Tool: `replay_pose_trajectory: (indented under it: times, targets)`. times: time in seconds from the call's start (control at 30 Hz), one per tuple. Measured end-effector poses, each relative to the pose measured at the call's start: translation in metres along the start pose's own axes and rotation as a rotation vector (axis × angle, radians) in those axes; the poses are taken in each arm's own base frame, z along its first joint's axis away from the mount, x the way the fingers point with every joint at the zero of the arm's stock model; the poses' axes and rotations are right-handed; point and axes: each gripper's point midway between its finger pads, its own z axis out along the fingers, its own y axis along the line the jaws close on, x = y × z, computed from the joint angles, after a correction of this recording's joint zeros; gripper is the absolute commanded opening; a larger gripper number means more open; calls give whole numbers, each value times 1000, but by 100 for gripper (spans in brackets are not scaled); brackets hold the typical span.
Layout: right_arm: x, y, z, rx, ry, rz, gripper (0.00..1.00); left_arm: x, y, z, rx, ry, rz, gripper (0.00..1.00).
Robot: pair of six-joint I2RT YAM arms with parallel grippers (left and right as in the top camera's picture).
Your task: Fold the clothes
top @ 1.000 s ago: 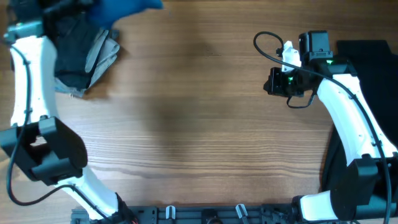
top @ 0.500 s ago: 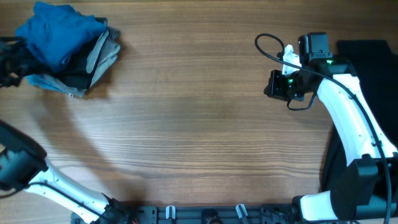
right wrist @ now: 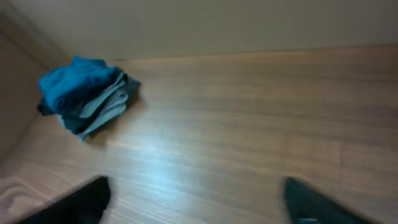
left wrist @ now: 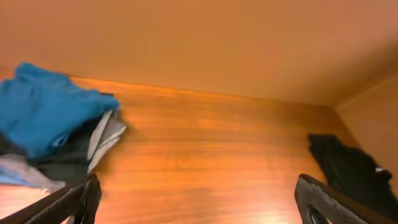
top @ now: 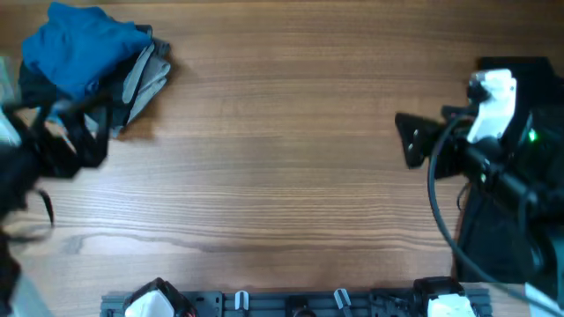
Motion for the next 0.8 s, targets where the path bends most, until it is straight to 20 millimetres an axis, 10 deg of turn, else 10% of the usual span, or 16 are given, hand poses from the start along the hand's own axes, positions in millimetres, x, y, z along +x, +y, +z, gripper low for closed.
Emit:
replay_pose_trajectory:
  times: [0.23, 0.5, 0.8]
  targets:
    - [8, 7, -11, -21, 9, 29, 100, 12, -18, -27, -70, -32, 50, 100]
    - [31, -7, 12, 51, 147, 584, 100, 13, -17, -27, -74, -32, 50, 100]
    - [5, 13, -31, -31, -61, 223, 100, 13, -17, -27, -74, -31, 49, 100]
